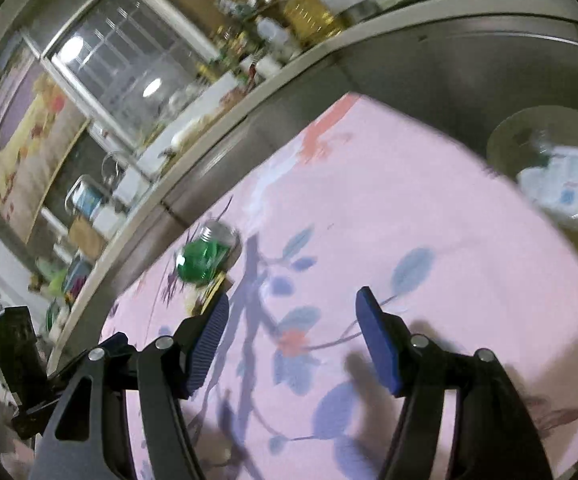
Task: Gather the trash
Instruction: 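Move both open tools back over the green can and yellow packet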
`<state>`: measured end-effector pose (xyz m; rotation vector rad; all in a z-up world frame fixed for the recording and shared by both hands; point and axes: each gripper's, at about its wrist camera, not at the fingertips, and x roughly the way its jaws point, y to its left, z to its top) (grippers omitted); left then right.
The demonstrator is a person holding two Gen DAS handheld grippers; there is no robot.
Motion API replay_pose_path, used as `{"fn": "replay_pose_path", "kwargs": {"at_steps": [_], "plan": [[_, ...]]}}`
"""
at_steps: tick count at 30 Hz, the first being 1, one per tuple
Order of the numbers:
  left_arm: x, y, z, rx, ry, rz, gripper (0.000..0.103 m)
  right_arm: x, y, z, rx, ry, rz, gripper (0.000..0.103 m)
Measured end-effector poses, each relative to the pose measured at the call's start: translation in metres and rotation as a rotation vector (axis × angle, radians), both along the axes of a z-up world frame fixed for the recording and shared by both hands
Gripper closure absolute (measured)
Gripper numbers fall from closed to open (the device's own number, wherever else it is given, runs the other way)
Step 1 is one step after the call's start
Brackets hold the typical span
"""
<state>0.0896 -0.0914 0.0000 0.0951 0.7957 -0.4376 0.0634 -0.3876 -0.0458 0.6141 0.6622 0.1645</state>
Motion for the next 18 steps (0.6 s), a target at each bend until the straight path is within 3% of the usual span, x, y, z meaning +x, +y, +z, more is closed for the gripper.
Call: {"fn": "replay_pose_path", "kwargs": {"at_steps": [7,18], "plan": [[0.0,0.055,-0.004,-0.002,-0.031,0.108,0.03,0.012,0.05,0.003,-0.033,0.028,0.088,0.041],[0.004,0.097,0.001,-0.046,-0.076,0.184,0.03,0.021,0.107,0.014,-0.106,0.041,0.159,0.042]]}}
